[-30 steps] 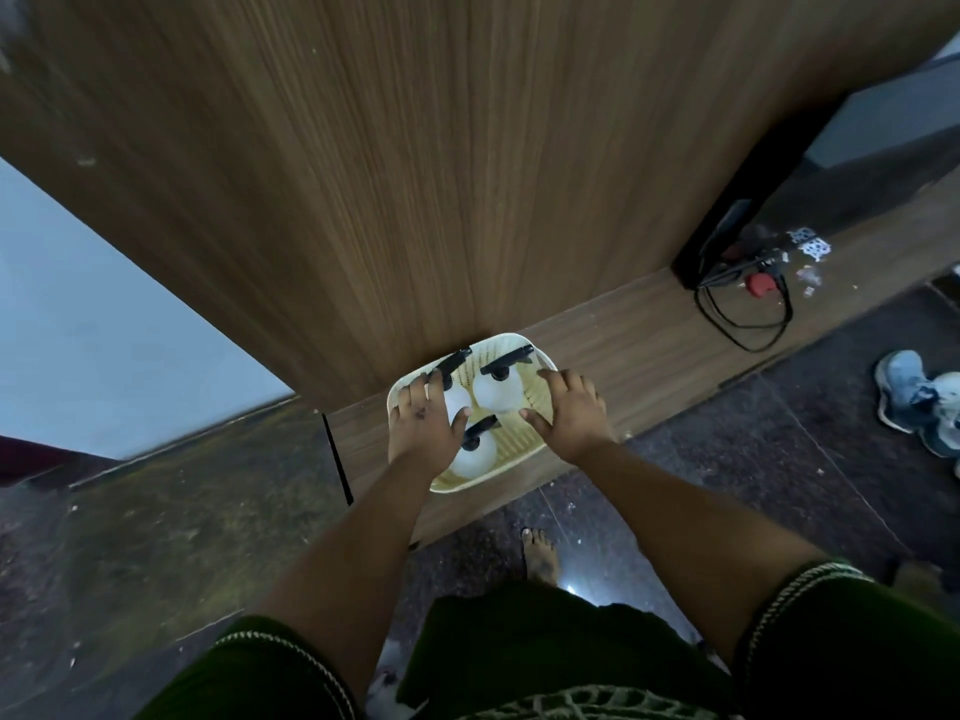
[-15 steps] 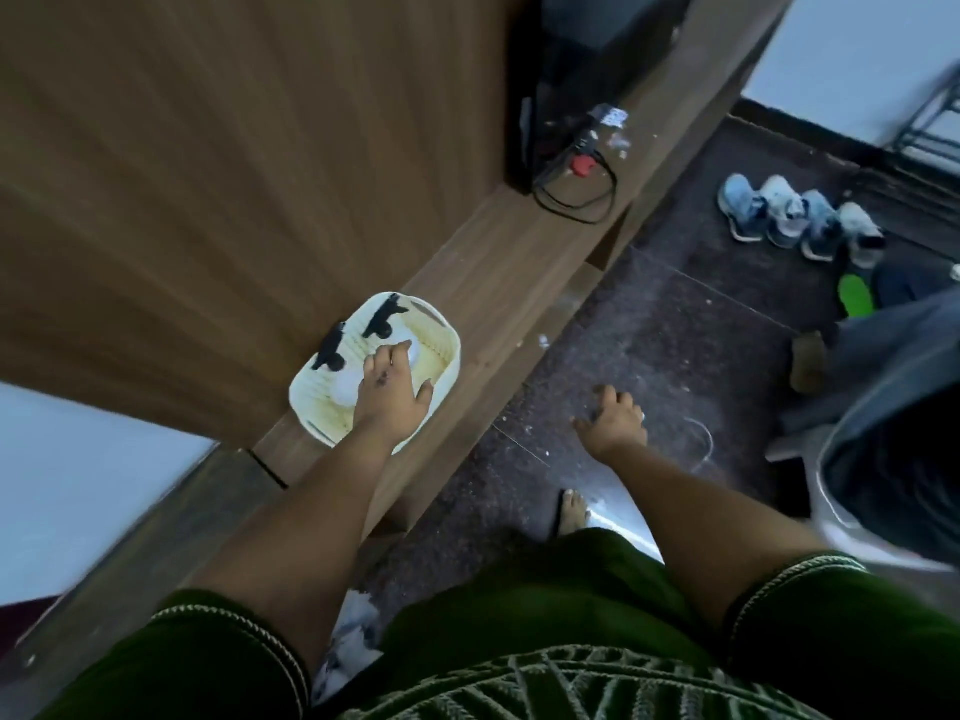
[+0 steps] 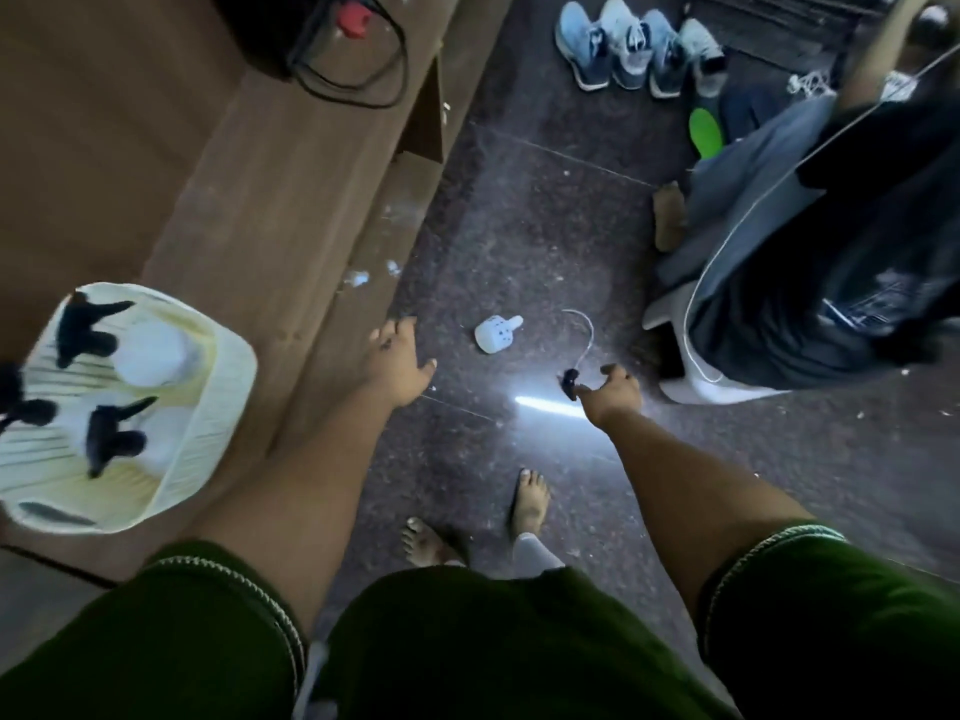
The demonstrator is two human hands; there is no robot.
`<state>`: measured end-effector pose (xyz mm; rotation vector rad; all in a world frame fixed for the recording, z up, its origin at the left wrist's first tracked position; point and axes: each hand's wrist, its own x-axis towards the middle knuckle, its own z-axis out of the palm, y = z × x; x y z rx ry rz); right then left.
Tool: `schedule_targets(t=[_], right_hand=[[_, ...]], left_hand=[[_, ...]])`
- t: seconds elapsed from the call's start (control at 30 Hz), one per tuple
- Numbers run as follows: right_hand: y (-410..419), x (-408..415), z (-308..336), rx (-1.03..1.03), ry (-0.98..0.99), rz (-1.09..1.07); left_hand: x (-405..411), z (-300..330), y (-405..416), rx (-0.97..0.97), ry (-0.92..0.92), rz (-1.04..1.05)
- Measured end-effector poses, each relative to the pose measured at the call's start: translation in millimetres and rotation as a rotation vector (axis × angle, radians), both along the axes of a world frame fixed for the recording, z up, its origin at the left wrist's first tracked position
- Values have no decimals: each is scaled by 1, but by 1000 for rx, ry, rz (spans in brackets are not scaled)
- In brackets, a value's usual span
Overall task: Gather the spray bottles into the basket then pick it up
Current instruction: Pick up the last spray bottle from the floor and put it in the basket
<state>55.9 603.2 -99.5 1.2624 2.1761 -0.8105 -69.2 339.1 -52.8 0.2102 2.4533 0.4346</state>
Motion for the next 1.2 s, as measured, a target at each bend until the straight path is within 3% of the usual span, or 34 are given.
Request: schedule_targets(t=[0.2,0.43,0.63,0.8,1.03,1.2], right_hand=[[38,-24,-78,-3,43,131],[51,-47,-237,-67,63,95],[82,-34,-383,-28,54,105],[95,-25,-466,41,35,262],[91,-22,-509,222,21,330],[103,-21,-517,201,17,354]], left_hand=[[0,-99,101,30,-196,105],[9,-264,169,23,-307,57],[-20,-392,194,73,-240,71],[-29,-469,185,-61,-161,-17],[-49,-521,191,-3,97,102],[-73,-532,185,-43,146,106]])
